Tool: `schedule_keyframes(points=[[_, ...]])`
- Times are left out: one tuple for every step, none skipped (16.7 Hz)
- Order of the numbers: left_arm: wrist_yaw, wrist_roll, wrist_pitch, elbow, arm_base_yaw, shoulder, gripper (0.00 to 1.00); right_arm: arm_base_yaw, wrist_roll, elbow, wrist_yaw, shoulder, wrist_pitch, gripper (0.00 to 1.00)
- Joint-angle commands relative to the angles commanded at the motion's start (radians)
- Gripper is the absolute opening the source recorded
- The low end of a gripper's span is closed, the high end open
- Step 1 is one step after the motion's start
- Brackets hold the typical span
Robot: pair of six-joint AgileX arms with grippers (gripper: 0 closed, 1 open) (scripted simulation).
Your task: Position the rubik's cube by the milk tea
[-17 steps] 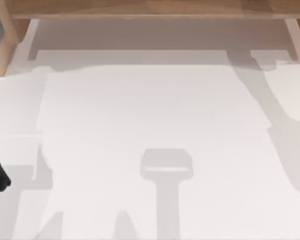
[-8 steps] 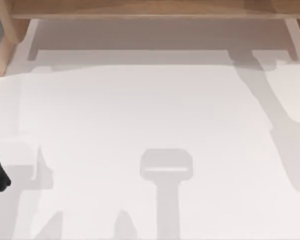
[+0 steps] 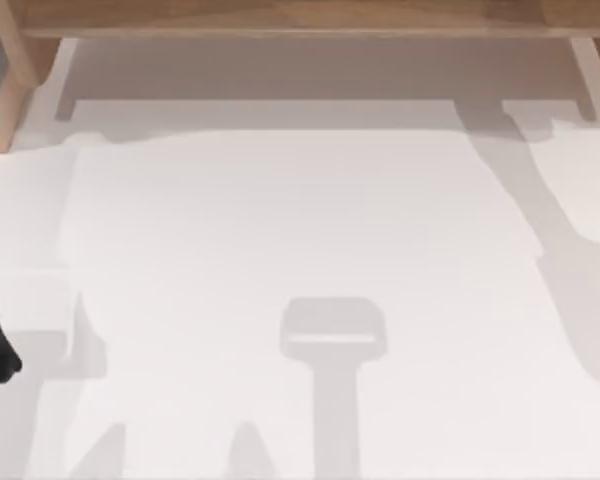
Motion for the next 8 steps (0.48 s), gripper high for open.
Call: schedule_keyframes(points=[[0.0,0.0,0.0,0.0,0.0,0.0,1.0,0.0,0.0,0.0,0.0,0.0,0.0,0.0],[0.0,0.0,0.0,0.0,0.0,0.0,1.0,0.0,0.0,0.0,0.0,0.0,0.0,0.0],[0.0,0.0,0.0,0.0,0.0,0.0,1.0,-0.004,0.001,-0.002,-0.001,-0.003,0.002,0.0],[0.0,0.0,0.0,0.0,0.0,0.0,1.0,-0.004,0.0,-0.001,-0.002,-0.004,0.002,0.0],[0.0,0.0,0.0,0.0,0.0,0.0,1.0,-0.01,-0.006,0.01,-0.013,-0.015,0.004,0.0],[0.0,0.0,0.0,0.0,0.0,0.0,1.0,-0.023,-0.016,0.026,-0.031,-0.034,0.005,0.0],[0.0,0.0,0.0,0.0,0.0,0.0,1.0,-0.043,-0.03,0.044,-0.054,-0.059,0.001,0.0],[0.0,0.0,0.0,0.0,0.0,0.0,1.0,-0.07,-0.048,0.06,-0.079,-0.088,-0.012,0.0]])
